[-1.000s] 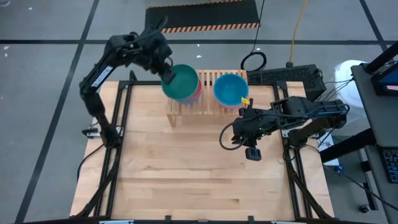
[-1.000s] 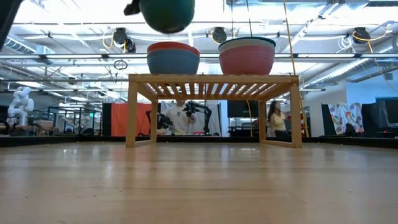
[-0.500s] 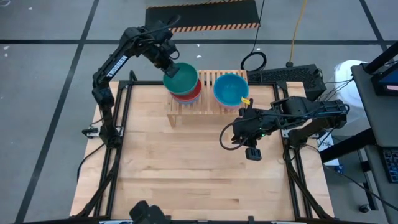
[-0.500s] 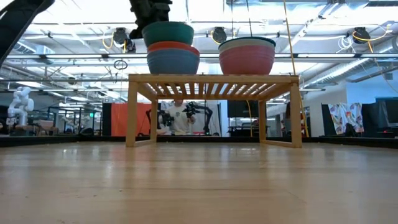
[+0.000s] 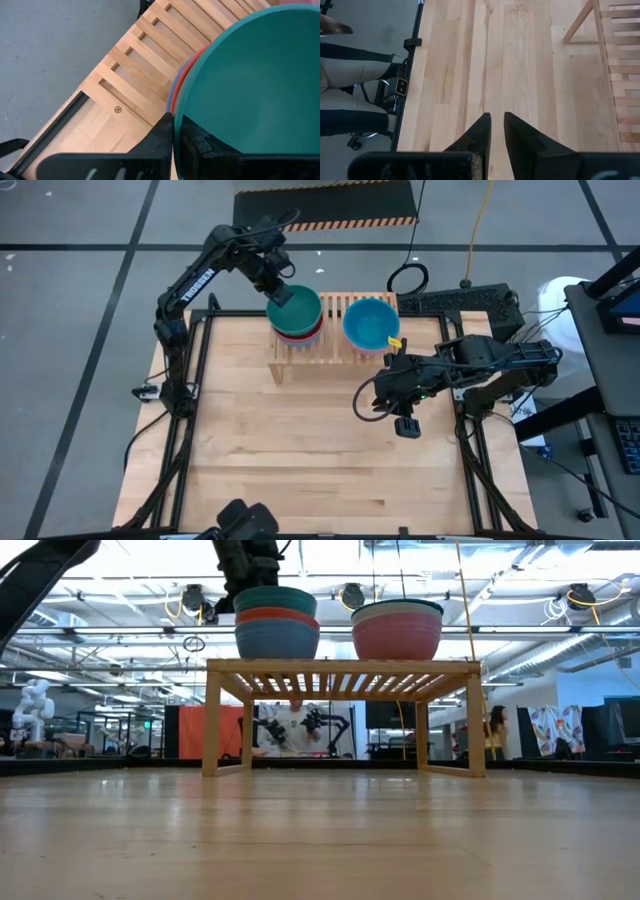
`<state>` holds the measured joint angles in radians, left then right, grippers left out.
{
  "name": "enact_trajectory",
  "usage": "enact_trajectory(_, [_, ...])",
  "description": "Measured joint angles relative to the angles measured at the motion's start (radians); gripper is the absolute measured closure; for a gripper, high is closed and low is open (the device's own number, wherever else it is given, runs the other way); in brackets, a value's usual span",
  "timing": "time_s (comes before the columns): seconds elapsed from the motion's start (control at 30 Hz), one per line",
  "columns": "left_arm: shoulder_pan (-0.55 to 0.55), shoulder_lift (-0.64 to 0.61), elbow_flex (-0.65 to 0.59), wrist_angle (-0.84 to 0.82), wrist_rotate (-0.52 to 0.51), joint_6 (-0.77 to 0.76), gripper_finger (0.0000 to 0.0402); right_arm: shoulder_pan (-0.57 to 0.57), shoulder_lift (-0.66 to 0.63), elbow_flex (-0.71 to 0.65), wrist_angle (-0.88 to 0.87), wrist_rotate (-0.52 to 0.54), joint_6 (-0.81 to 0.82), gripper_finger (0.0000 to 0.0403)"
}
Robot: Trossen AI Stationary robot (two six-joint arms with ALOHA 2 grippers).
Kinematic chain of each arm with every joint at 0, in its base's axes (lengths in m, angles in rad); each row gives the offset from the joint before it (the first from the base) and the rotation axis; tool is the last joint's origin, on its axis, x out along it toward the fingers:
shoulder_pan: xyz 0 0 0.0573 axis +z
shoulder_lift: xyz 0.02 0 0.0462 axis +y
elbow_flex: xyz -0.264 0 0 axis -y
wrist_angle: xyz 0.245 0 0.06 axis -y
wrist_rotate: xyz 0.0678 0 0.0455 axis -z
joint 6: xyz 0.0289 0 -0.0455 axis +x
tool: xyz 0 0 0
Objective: Place and stack bowls onto a shelf
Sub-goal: Stack the green bowl on top of the orange bowl on the shelf
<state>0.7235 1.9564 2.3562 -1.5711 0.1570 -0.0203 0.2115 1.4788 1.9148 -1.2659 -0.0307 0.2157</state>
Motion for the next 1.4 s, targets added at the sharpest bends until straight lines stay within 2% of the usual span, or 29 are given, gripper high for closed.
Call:
enact_trajectory(0.23, [-0.004, 0.000, 0.000, 0.000, 0.000, -0.008, 0.0362, 0.000, 0.000, 0.000, 0.000, 0.000, 0.000, 0.0358])
enact_trajectory(0.77, [-0.045, 0.000, 0.000, 0.007, -0.004, 0.106, 0.0358, 0.000, 0.000, 0.000, 0.000, 0.000, 0.000, 0.0358])
enact_trajectory(1.4, [-0.047, -0.038, 0.000, 0.054, -0.025, 0.134, 0.0357, 0.000, 0.000, 0.000, 0.000, 0.002, 0.000, 0.0358])
